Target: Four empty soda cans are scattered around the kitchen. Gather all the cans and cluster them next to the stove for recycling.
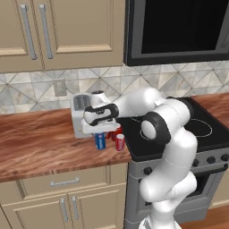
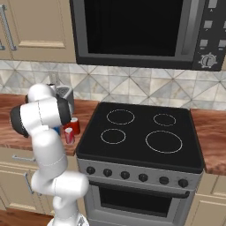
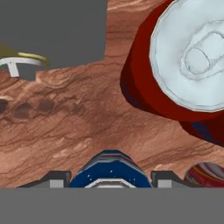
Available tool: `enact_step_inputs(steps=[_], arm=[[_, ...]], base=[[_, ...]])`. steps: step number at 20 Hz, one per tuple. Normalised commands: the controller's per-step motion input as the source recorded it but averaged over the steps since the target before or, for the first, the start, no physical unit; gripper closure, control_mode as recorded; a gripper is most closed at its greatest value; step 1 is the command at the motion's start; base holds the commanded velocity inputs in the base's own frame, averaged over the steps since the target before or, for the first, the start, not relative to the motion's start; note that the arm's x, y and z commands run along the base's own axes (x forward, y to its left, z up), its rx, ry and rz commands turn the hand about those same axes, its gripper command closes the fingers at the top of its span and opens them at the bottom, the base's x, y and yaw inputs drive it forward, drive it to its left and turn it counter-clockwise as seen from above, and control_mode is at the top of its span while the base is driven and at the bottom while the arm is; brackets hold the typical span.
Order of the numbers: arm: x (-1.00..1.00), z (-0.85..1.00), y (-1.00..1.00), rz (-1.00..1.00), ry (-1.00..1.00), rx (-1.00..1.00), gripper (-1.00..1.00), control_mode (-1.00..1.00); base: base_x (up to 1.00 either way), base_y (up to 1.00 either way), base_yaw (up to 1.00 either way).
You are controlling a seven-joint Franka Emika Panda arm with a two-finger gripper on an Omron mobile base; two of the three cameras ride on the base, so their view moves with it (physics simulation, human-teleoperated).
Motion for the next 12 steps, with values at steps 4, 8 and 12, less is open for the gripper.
enact_step_inputs(steps=[4, 8, 12], arm=[[-0.14, -0.09, -0.06, -0.07, -0.03, -0.01, 1.00, -1.00], [0.00, -0.07, 0.00, -0.08, -0.02, -0.04, 1.00, -1.00], [0.00, -0.06, -0.01, -0.08, -0.04, -0.07, 1.00, -1.00]], base=[[0.00, 0.00, 0.00], [0.00, 0.00, 0.00], [0.00, 0.00, 0.00]])
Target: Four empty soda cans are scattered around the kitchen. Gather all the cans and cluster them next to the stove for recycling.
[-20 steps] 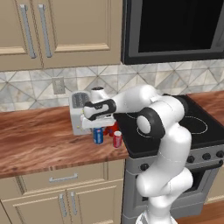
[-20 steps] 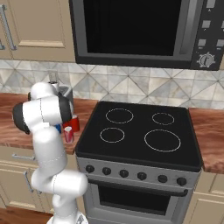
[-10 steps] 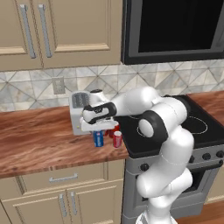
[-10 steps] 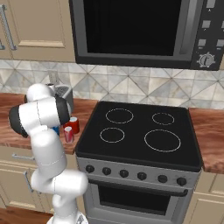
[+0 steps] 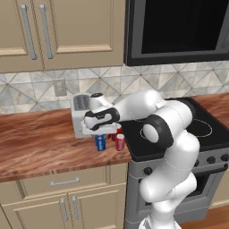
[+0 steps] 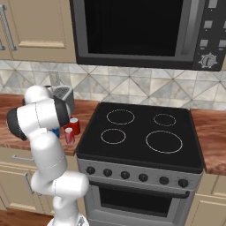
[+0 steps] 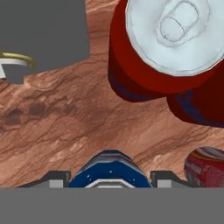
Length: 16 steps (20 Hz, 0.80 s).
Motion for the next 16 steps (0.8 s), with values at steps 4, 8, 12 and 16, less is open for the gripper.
enact_step_inputs(steps=[4, 8, 12, 16], arm=[[0.00, -0.11, -0.14, -0.10, -0.05, -0.08, 1.00, -1.00], [0.00, -0.01, -0.26, -0.12, -0.05, -0.07, 1.00, -1.00], [0.00, 0.00, -0.30, -0.14, -0.11, -0.07, 1.00, -1.00], [0.00, -0.03, -0.12, -0.11, -0.03, -0.01, 1.00, -1.00]], base=[[0.00, 0.00, 0.00], [0.00, 0.00, 0.00], [0.00, 0.00, 0.00], [0.00, 0.00, 0.00]])
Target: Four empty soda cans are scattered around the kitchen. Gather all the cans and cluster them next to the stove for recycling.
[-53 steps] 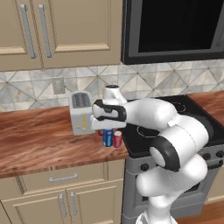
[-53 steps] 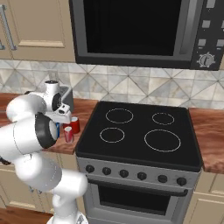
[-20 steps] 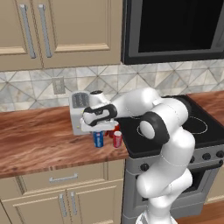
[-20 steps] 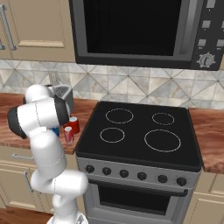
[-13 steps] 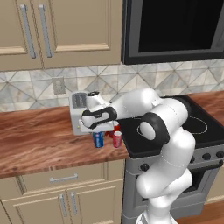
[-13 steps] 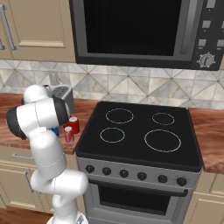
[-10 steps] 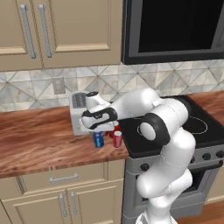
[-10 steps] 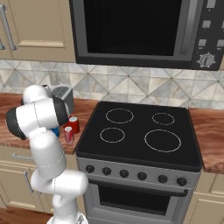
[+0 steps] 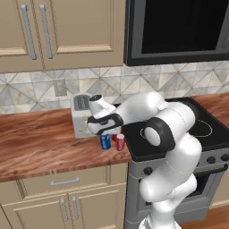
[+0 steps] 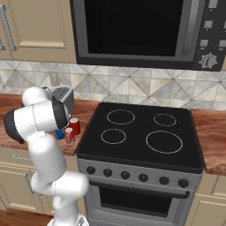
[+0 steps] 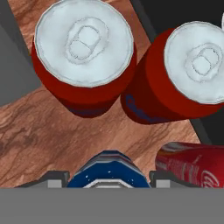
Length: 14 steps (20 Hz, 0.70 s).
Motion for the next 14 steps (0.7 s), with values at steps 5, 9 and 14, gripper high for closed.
enact_step_inputs(steps=[5, 9, 14], arm=[[0.00, -0.02, 0.00, -0.09, -0.01, 0.00, -1.00, -1.00], [0.00, 0.00, 0.00, -0.03, -0.03, 0.00, -1.00, -1.00], [-0.02, 0.01, -0.01, -0.03, -0.04, 0.00, -1.00, -1.00]], base=[[0.00, 0.00, 0.00], [0.00, 0.00, 0.00], [0.00, 0.00, 0.00]])
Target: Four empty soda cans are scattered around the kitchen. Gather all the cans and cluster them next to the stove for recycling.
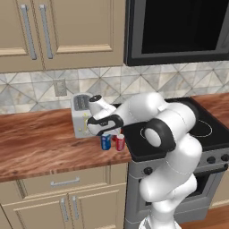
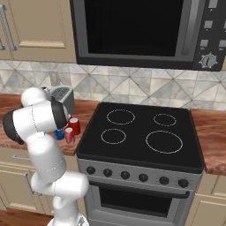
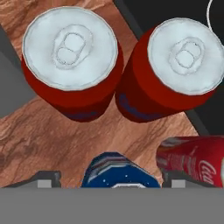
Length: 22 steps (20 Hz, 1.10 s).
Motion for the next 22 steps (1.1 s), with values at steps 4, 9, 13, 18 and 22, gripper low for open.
enact_step_inputs(steps=[4, 9, 13, 18, 22], arm=[[-0.26, 0.29, -0.04, -0.04, -0.08, 0.00, -1.00, -1.00], [-0.32, 0.55, -0.02, -0.04, -0.08, 0.00, -1.00, -1.00], [-0.60, 0.73, -0.03, -0.04, -0.11, 0.02, -1.00, -1.00], [-0.97, 0.50, -0.33, -0.03, -0.15, 0.03, -1.00, -1.00], [-1.00, 0.30, -0.69, -0.03, -0.12, 0.05, -1.00, -1.00]], base=[[0.00, 0.00, 0.00], [0.00, 0.00, 0.00], [0.00, 0.00, 0.00], [0.00, 0.00, 0.00], [0.00, 0.00, 0.00]])
